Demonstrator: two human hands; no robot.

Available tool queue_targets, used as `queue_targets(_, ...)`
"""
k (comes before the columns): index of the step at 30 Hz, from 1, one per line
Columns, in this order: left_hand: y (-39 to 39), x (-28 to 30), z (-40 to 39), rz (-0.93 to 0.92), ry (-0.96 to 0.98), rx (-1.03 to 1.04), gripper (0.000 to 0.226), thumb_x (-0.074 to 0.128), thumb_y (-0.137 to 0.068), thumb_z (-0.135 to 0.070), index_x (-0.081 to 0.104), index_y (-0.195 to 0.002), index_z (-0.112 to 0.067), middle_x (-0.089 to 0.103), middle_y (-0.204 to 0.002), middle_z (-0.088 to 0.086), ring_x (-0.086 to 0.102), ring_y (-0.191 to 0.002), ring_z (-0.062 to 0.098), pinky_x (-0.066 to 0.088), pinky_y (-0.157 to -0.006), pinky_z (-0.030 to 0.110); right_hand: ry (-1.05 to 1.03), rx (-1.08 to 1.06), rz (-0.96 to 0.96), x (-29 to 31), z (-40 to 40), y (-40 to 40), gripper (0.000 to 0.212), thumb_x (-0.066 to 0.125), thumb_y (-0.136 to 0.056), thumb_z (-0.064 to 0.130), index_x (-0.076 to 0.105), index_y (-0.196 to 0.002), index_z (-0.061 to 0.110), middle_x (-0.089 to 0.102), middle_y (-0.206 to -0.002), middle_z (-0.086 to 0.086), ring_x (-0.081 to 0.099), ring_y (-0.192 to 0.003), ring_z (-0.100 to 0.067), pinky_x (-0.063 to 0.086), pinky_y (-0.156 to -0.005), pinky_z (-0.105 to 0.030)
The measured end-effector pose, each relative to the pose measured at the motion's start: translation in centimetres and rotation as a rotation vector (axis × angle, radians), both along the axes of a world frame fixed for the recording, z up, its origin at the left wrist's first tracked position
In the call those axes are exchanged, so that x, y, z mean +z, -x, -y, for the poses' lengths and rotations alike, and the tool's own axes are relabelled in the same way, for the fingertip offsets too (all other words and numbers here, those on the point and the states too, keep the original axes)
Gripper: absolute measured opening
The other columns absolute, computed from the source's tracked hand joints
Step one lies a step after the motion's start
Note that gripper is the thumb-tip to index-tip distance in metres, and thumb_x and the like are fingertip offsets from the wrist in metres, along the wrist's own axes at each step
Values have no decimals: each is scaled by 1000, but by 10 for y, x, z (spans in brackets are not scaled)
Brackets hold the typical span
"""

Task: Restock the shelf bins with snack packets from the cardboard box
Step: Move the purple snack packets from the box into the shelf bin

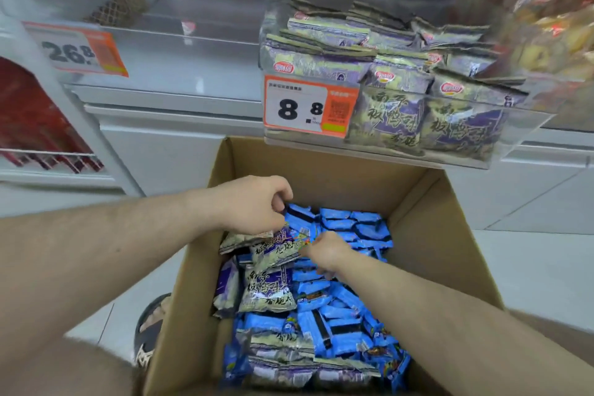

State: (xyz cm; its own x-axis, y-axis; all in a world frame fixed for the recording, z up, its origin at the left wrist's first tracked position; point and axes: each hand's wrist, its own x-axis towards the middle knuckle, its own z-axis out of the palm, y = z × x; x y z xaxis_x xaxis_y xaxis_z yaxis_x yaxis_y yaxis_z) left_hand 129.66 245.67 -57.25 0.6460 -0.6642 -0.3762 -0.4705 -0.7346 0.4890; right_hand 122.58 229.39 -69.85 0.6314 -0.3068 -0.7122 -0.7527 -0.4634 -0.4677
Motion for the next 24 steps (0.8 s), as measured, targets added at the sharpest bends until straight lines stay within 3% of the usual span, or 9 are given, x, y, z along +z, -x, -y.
queue_targets(4, -10, 2, -10, -69, 132, 199, 28, 64, -84, -20, 53, -107, -31, 65, -98, -16, 61, -74, 2, 48, -69, 17, -191, -345, -33, -39, -18, -21, 47, 58, -91, 50, 51, -108, 8, 49, -80, -6, 43, -57, -21, 33, -45, -23)
queue_targets(8, -14, 11, -14, -173, 192, 282, 29, 64, -85, -18, 54, -111, -27, 68, -94, -16, 68, -84, 9, 54, -78, 27, -316, -522, -51, -61, -25, -33, 55, 68, -88, 41, 46, -125, 8, 64, -103, -8, 52, -60, -17, 36, -48, -23)
queue_targets(11, -15, 15, -14, -228, 158, 281, 31, 63, -86, -20, 53, -115, -26, 69, -98, -14, 66, -93, 10, 53, -87, 30, -348, -491, -34, -55, -15, -27, 52, 71, -87, 37, 51, -121, 4, 68, -101, -11, 58, -57, -16, 43, -49, -25)
queue_targets(14, -15, 15, -11, -256, 59, 230, 32, 62, -85, -23, 53, -116, -23, 68, -105, -6, 65, -98, 16, 52, -94, 40, -205, -343, 91, -29, 12, -11, 34, 69, -89, 35, 51, -99, 9, 53, -84, -8, 52, -56, -18, 44, -52, -27)
queue_targets(17, -6, 9, -8, -271, -87, 147, 20, 62, -88, -26, 55, -103, -15, 56, -100, -4, 58, -86, 17, 51, -83, 31, -220, -308, 181, 0, 38, 15, 37, 70, -88, 37, 41, -77, 17, 47, -84, -8, 50, -66, -21, 52, -59, -32)
queue_targets(19, 3, 0, -6, -351, -89, 207, 22, 64, -88, -32, 48, -93, -18, 49, -94, 2, 49, -78, 20, 49, -69, 30, -360, -353, 199, 19, 45, 34, 34, 69, -89, 36, 44, -75, 17, 57, -92, -12, 57, -79, -24, 57, -72, -37)
queue_targets(22, 20, -8, -6, -580, 26, 447, 57, 68, -83, -49, 43, -124, -19, 51, -121, 4, 57, -102, 23, 56, -77, 35, -617, -440, 252, 39, 44, 55, 26, 66, -90, 36, 48, -81, 20, 58, -102, -11, 58, -93, -26, 54, -85, -38)
queue_targets(24, 30, -10, -3, -785, 170, 569, 61, 70, -82, -49, 47, -128, -17, 54, -127, 2, 57, -113, 28, 54, -82, 40, -724, -462, 277, 48, 34, 63, 25, 66, -89, 36, 48, -98, 21, 58, -108, -11, 57, -98, -27, 53, -83, -37)
